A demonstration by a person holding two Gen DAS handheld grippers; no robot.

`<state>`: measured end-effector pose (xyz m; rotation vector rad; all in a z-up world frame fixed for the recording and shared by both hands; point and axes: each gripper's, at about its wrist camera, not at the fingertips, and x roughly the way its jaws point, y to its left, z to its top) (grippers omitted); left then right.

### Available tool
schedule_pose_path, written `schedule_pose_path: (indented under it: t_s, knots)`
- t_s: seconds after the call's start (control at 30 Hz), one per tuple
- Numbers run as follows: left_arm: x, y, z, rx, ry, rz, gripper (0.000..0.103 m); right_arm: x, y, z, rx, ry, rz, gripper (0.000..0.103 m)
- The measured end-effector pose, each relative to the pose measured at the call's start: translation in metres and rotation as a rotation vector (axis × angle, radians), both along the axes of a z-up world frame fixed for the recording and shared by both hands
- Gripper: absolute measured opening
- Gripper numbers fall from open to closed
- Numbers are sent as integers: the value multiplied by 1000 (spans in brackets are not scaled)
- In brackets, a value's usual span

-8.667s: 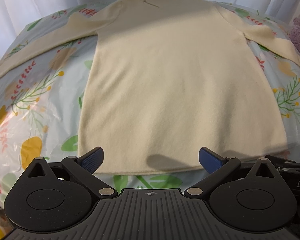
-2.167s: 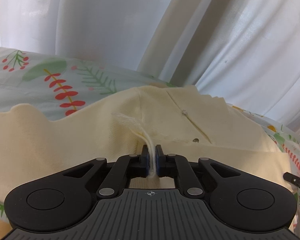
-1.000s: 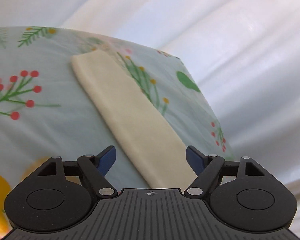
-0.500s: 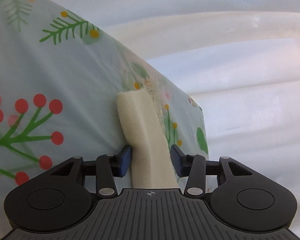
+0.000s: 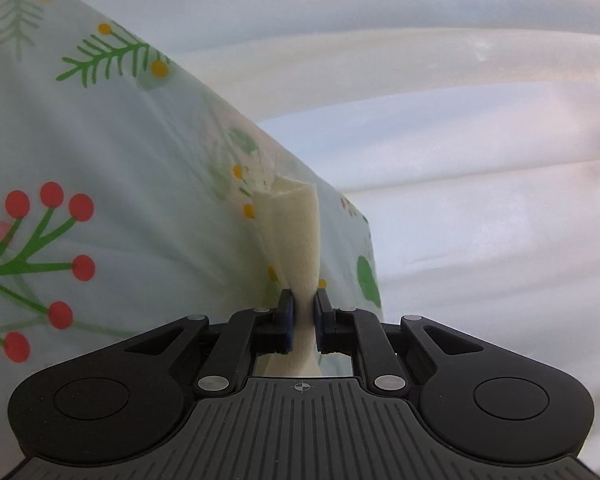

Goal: Fold small clothes

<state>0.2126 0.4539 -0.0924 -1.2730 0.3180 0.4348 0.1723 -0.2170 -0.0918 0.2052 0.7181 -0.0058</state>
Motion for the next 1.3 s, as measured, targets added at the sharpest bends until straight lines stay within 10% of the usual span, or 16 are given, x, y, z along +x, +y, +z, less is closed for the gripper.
schedule_pose_path:
  t_s: [0.37, 0.5, 0.87, 1.17, 1.3]
  knots:
    - [40, -228, 129, 515, -295, -627, 14, -13, -14, 6, 28, -29, -48, 29]
    - [28, -327, 115, 680, -264, -836, 47, -15, -13, 9, 41, -38, -32, 29]
    - [8, -341, 15, 642, 130, -880, 44, 48, -1, -3, 387, 64, 112, 29]
    - [6, -332, 10, 614, 137, -852, 38, 120, 55, -25, 487, 165, 186, 27]
    - [9, -332, 10, 621, 157, -856, 25, 126, 70, -20, 417, 152, 230, 7]
